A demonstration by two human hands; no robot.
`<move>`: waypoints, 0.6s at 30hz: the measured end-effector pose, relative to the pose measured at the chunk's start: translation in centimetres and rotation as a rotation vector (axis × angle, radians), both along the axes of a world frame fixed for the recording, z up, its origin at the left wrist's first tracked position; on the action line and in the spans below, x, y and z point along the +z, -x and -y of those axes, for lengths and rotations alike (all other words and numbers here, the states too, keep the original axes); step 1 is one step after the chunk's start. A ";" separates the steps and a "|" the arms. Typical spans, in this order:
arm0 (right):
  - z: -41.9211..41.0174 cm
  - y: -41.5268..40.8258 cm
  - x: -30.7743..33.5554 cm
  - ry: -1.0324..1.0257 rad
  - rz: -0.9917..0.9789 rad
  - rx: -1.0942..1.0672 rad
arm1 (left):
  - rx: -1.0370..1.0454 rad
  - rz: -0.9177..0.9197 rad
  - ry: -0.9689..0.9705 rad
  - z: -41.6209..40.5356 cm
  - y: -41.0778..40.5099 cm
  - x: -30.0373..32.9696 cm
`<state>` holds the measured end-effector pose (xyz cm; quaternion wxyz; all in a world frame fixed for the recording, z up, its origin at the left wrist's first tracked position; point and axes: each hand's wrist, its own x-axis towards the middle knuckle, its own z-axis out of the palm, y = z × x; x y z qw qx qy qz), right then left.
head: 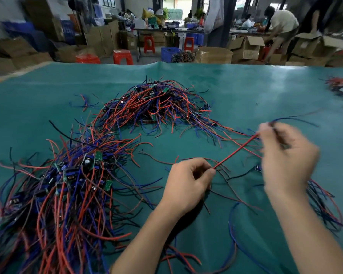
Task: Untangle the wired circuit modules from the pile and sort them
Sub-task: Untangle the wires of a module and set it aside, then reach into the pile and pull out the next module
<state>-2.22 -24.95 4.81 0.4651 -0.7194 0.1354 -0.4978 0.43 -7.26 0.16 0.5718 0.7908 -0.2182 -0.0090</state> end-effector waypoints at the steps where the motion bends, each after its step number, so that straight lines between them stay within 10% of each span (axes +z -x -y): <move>1: 0.7 0.3 0.8 -0.053 0.061 -0.072 | 0.012 0.010 -0.011 0.0 0.1 0.0; 6: -2.5 1.5 7.1 -0.028 0.187 0.066 | 0.078 0.022 -0.019 -0.1 -0.1 0.2; 13: -17.6 -1.9 10.8 0.544 -0.432 0.766 | 0.087 0.036 -0.048 -0.8 0.4 0.2; 18: -17.5 -8.0 10.1 0.911 -0.603 0.670 | 0.106 0.071 -0.016 -0.4 0.3 0.5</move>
